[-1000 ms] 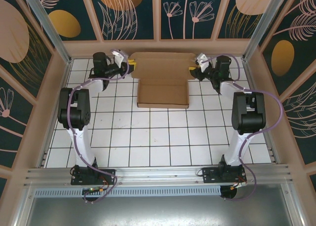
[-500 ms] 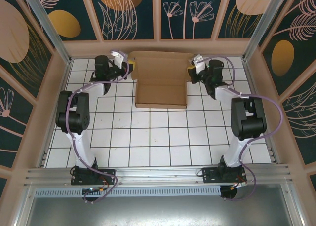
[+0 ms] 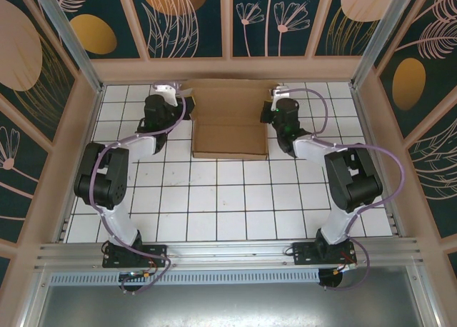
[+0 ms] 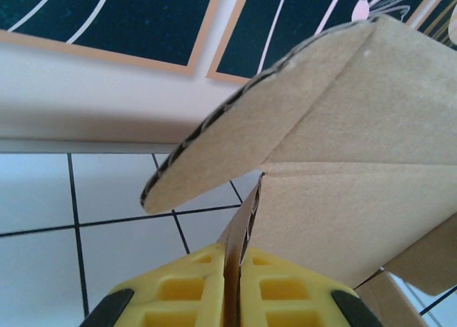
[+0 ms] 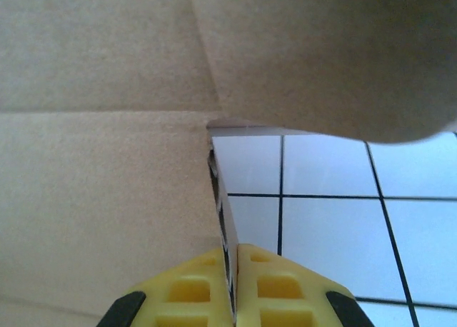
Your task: Fold the paper box
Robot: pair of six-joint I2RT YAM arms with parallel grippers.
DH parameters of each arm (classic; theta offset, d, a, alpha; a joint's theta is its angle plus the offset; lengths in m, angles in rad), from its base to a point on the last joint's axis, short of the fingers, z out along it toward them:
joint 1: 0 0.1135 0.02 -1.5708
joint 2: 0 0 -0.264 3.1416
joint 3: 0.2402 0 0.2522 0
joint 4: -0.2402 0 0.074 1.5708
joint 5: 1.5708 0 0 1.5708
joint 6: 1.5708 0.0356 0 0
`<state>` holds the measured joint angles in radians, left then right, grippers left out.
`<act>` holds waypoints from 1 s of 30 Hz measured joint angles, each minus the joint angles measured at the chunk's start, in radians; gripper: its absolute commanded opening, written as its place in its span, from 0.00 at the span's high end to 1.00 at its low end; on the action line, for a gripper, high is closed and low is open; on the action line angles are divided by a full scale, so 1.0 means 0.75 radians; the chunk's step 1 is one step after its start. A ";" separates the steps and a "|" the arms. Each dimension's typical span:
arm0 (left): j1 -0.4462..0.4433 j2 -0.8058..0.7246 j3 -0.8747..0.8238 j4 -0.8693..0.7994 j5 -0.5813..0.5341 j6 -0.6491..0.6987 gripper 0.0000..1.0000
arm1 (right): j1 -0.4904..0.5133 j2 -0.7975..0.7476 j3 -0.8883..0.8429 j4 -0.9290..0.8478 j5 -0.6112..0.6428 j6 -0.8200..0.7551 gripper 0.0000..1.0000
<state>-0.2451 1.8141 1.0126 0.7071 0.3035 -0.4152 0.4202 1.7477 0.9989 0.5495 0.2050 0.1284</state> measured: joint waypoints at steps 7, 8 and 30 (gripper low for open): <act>-0.059 -0.036 -0.135 0.167 -0.178 -0.188 0.85 | 0.142 0.047 0.000 0.092 0.386 0.157 0.95; -0.069 -0.037 -0.144 0.182 -0.197 -0.208 0.83 | 0.150 0.055 -0.001 0.106 0.412 0.166 0.95; -0.162 -0.063 -0.397 0.467 -0.333 -0.481 0.73 | 0.243 0.075 -0.303 0.627 0.564 0.152 0.96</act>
<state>-0.3668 1.7672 0.7151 1.0573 0.0540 -0.7757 0.6025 1.8042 0.7715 1.0195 0.6277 0.2424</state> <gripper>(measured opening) 0.269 0.056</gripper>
